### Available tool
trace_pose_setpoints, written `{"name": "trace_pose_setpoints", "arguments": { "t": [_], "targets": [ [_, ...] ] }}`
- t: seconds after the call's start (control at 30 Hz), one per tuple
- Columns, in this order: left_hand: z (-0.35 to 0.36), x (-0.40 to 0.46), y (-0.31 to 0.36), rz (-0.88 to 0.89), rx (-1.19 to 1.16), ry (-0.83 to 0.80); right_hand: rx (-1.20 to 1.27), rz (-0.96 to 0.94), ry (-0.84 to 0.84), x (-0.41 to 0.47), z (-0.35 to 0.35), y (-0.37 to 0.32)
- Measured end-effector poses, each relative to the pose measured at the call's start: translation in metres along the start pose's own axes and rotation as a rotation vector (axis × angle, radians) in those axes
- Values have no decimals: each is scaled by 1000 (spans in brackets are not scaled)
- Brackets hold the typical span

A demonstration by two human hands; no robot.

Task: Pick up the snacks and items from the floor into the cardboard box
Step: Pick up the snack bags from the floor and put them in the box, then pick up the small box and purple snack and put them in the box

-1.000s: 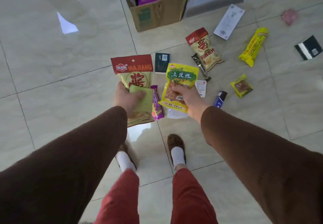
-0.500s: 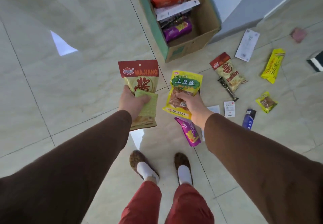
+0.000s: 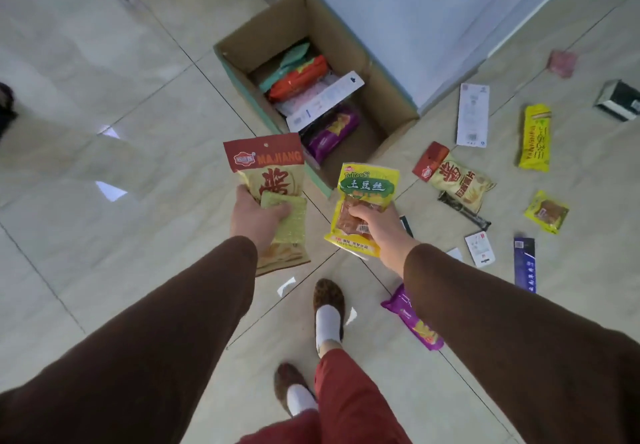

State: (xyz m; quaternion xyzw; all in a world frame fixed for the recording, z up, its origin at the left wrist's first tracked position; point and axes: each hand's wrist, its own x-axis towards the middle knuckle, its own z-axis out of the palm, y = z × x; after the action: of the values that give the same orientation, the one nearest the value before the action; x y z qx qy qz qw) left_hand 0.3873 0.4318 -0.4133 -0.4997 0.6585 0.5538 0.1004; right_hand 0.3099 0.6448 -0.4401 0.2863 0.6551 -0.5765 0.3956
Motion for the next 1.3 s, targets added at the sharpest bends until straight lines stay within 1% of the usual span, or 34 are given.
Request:
{"name": "trace_pose_setpoints", "arguments": {
  "t": [0.13, 0.23, 0.4, 0.57, 0.67, 0.73, 0.8, 0.93, 1.0, 1.07, 1.13, 1.3],
  "targets": [
    [-5, 47, 45, 27, 43, -18, 48, -14, 22, 24, 31, -37],
    [-6, 87, 82, 73, 114, -52, 137, -12, 59, 45, 55, -60],
    [2, 156, 141, 142, 264, -203, 257, -34, 160, 77, 87, -97],
    [27, 212, 198, 236, 416, -384, 364, -92, 273, 109, 88, -125],
    [49, 233, 221, 294, 555, -422, 385, -119, 319, 107, 86, -143],
    [56, 238, 226, 337, 686, -411, 355, -78, 346, 109, 83, -145],
    [58, 243, 222, 387, 794, -409, 259, -55, 405, 113, 81, -137],
    [50, 236, 197, 469, 955, -502, 187, -37, 450, 110, 83, -113],
    [46, 224, 186, 556, 1040, -536, 79, -57, 477, 103, 86, -102],
    [44, 206, 179, 639, 1098, -590, -42, -74, 511, 91, 89, -92],
    [43, 192, 172, 659, 1141, -623, -136, -84, 530, 75, 88, -81],
    [50, 152, 158, 790, 1239, -764, -262, -85, 622, 24, 73, -43]
  ]
}}
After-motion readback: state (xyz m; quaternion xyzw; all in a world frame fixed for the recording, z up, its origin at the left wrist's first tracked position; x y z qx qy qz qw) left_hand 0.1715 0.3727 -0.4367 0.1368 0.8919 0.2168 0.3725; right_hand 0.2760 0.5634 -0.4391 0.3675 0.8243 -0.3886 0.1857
